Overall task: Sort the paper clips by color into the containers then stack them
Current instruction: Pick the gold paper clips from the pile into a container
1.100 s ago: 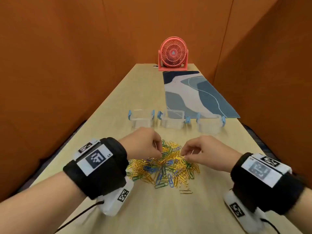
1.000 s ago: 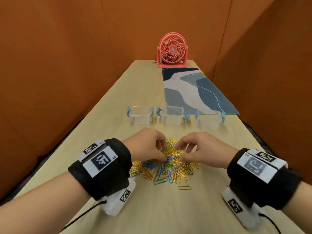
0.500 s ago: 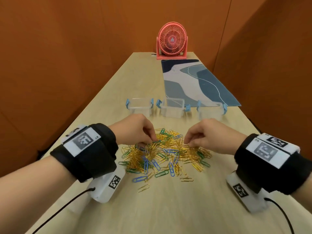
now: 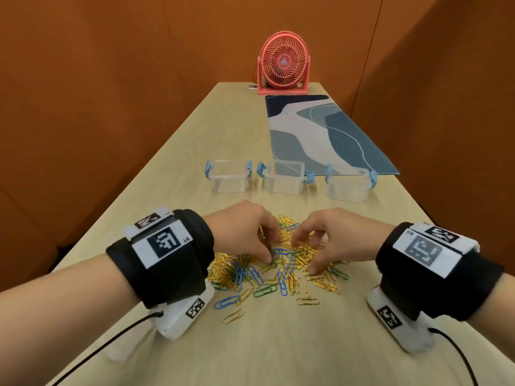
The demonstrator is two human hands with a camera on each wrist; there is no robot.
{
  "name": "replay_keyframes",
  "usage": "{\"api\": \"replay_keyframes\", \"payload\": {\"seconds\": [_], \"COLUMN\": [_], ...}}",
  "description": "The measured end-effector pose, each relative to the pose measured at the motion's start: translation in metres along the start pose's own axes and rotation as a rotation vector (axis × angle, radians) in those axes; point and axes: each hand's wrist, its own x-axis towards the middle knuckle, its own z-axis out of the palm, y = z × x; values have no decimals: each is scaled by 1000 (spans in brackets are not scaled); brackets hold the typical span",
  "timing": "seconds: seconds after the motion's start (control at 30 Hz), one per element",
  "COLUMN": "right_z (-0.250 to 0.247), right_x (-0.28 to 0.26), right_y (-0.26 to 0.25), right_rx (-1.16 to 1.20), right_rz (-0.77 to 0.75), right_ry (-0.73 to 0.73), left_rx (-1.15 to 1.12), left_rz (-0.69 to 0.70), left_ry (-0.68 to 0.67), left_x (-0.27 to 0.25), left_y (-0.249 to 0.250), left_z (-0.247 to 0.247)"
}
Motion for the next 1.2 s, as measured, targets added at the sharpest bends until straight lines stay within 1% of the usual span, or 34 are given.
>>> {"api": "replay_keyframes", "payload": {"seconds": [0.1,0.2,0.27,0.37,0.5,0.63,0.73,0.8,0.87,0.97,1.0,1.07,1.2], "right_z": [0,1,1,0,-5,-7,-8,-8,-9,-11,-12,-13,-12], "right_x": [2,7,10,13,15,14,15,15,15,16,17,18,20], "right_y": [1,1,1,4,7,3,2,0,0,-1,-1,-4,-10], "right_rx": [13,-3,-13,43,142,216,300,457,711,1046,1126,1225,1315], "right_rz": [-39,-73,-89,-83,-28,21,68,99,138,192,199,201,135], "right_ry": [30,94,114,171,224,197,131,61,13,-40,-63,-103,-170], "left_rx": [62,27,10,-19,-5,-55,-32,-40,-136,-430,-536,-679,-752], "left_rz": [-55,-139,-193,-216,-158,-116,-108,-128,-166,-223,-218,-158,-18], "left_ry": [24,167,219,165,132,129,113,87,55,22,8,-14,-21], "left_x": [2,6,12,20,31,34,34,34,32,24,21,15,13], "left_y": [-10,-23,-32,-38,-37,-33,-31,-31,-31,-28,-24,-13,13], "left_z": [-1,-6,-7,-6,-4,-2,-1,-4,-12,-30,-35,-43,-44]}}
